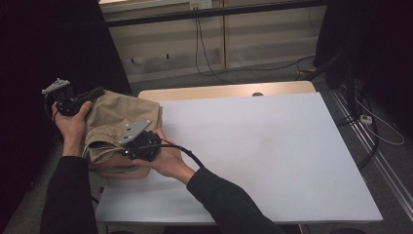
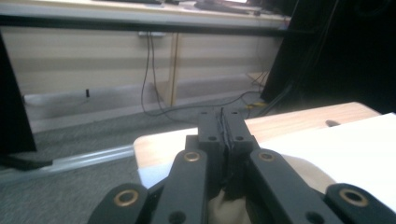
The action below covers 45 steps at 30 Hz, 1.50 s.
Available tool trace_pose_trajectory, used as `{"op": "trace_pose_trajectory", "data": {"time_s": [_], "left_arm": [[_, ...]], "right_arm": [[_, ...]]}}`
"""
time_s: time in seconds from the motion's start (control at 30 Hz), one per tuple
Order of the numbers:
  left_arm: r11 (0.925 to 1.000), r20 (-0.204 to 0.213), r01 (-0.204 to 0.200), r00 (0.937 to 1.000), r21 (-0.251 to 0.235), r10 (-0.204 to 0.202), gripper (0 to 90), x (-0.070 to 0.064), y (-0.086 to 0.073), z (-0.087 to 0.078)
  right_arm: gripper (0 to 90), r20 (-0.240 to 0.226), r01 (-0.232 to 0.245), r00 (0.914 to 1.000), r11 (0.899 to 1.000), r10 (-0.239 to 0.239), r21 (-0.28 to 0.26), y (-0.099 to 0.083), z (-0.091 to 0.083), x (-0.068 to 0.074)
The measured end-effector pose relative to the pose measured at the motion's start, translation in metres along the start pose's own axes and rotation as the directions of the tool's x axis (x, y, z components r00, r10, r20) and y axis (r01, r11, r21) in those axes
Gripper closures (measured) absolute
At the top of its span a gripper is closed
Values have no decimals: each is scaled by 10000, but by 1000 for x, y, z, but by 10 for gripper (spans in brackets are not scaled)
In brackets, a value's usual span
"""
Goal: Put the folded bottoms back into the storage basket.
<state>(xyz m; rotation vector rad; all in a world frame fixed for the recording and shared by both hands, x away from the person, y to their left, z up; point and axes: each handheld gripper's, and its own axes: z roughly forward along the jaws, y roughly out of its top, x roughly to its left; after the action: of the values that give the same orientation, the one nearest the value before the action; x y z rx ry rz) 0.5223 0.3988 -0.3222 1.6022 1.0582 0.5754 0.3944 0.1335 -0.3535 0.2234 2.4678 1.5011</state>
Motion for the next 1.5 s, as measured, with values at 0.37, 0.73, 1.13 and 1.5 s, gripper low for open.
{"op": "trace_pose_trajectory", "data": {"time_s": [0.37, 0.73, 1.13, 1.5], "left_arm": [[9996, -274, 76, 9996, 262, -69, 882, 10, -9, 5], [9979, -413, 516, 9979, 380, -500, 882, 25, -28, 6], [9957, -459, 581, 9974, 715, -549, 882, 33, -39, 7], [9934, -795, 827, 9939, 796, -764, 883, 39, -50, 12]], "right_arm": [[802, 106, 107, 9999, 9998, -109, 170, 4, 18, 8], [803, -61, 137, 9999, 9996, -136, 265, 3, 28, 11], [803, -297, 57, 9995, 9994, -47, 355, 3, 39, 12], [803, -400, 60, 9992, 9987, -40, 503, 0, 47, 12]]}}
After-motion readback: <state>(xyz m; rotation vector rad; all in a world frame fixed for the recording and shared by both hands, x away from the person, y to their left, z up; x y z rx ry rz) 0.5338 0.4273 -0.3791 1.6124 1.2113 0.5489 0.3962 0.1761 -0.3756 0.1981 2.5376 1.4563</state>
